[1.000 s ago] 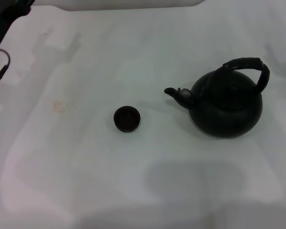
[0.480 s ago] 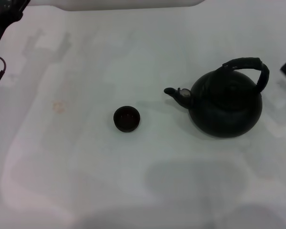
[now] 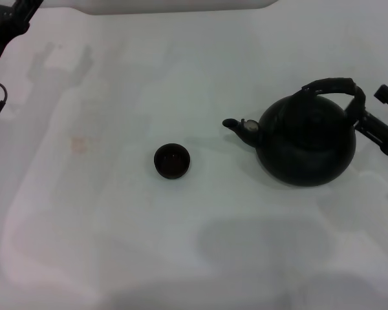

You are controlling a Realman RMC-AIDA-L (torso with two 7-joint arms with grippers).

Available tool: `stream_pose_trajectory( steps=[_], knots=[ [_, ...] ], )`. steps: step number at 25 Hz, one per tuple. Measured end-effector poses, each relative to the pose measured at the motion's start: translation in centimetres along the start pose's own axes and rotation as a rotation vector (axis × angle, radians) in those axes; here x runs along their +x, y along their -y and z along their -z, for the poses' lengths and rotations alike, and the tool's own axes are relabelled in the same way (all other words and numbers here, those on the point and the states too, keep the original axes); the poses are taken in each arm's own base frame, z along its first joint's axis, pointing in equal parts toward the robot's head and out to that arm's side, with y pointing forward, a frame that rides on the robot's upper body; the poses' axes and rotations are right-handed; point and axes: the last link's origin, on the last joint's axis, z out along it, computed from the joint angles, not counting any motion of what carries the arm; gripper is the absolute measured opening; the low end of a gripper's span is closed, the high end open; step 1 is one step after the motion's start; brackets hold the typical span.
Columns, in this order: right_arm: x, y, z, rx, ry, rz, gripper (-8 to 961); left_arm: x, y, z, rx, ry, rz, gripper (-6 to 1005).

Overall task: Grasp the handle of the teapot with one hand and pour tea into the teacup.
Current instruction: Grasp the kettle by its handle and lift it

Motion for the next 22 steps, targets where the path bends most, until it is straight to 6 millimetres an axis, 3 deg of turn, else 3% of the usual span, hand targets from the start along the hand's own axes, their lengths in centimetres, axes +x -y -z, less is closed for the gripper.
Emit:
stream_pose_trajectory(
  steps=[6,15,22],
  knots=[
    [0.0,0.1,-1.3,0.008,-0.011,0.006,853,-0.3,0.1,0.3,0.008,0.006,0.005,880],
    [0.5,-0.1,-1.5,0.015,-0.030,-0.001,852,-0.3,0.5,0.6,0.032,-0.002,0.023,879],
    [0.8,-0.3,-1.6,0.015,-0.033,-0.009,451,-0.3,0.5,0.6,0.033,0.000,0.024,879]
  ],
)
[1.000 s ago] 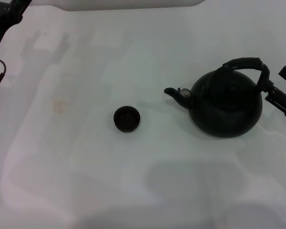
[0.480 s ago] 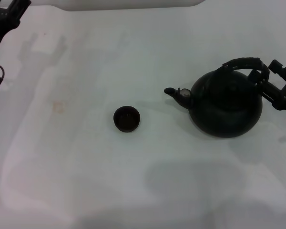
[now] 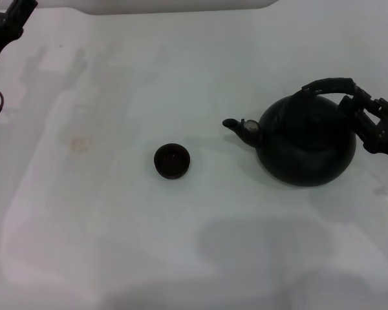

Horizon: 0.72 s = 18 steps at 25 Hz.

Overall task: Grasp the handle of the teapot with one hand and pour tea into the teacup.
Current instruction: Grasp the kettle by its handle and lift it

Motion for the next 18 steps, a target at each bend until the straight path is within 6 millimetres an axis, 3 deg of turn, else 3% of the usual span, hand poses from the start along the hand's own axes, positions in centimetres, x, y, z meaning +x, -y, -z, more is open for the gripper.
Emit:
stream_pose_trajectory(
  steps=[6,14,18],
  knots=[
    [-0.2,-0.2,-0.3,-0.008,0.013,-0.003,228,0.0,0.0,0.0,0.000,0.000,0.000,880],
    [-0.7,-0.7,-1.3,-0.032,0.043,-0.006,221,-0.2,0.0,0.2,0.004,0.005,0.002,880],
    [-1.9,-1.8,-3.6,-0.105,0.089,0.062,215,-0.2,0.1,0.4,0.008,0.006,0.002,879]
  ],
)
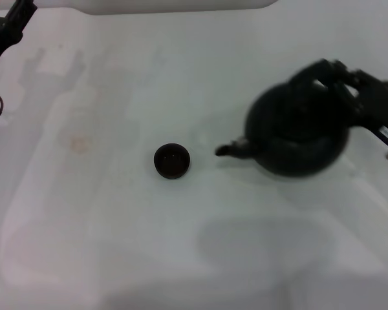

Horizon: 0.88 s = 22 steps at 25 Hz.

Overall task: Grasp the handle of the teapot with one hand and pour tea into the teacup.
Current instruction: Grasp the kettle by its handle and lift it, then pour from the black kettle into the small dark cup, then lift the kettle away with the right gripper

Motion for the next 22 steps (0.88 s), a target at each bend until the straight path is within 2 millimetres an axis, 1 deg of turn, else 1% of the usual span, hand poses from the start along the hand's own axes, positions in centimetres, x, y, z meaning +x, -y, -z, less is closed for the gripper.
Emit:
stream_pose_trajectory(
  steps=[5,8,10,11,15,22],
  knots=[
    [-1.1,-0.9,-4.1,-0.109,-0.009,0.084,202,0.0,0.0,0.0,0.000,0.000,0.000,879],
    [-1.2,-1.1,-6.0,-0.115,-0.034,0.128,194,-0.2,-0.1,0.1,-0.005,0.008,-0.001,878],
    [-1.1,-1.5,-7.3,-0.116,-0.046,0.221,194,-0.3,-0.1,0.2,-0.006,0.011,-0.001,878],
    [-1.1,-1.5,-7.3,-0.116,-0.046,0.221,195,-0.3,-0.1,0.3,-0.004,0.011,-0.001,878],
    [-1.1,-2.0,-8.4,-0.112,-0.055,0.322,192,-0.4,0.0,0.4,0.000,0.013,0.011,879],
    [-1.4,-2.6,-9.1,-0.131,-0.029,0.436,186,-0.5,0.1,0.7,0.007,0.017,0.027,879]
  ],
)
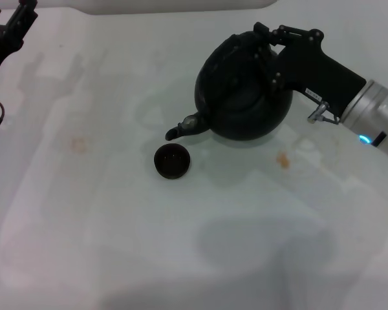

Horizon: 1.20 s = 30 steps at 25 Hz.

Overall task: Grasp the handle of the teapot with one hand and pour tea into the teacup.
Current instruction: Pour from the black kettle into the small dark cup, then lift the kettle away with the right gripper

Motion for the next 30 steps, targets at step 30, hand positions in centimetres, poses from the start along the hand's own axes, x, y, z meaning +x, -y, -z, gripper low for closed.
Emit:
stream_pose_trajectory(
  steps=[30],
  knots=[
    [-0.39,-0.74,-0.38,-0.023,0.024,0.312,137,-0.13,0.07,0.12,0.003,0.004,0.001,879]
  ],
)
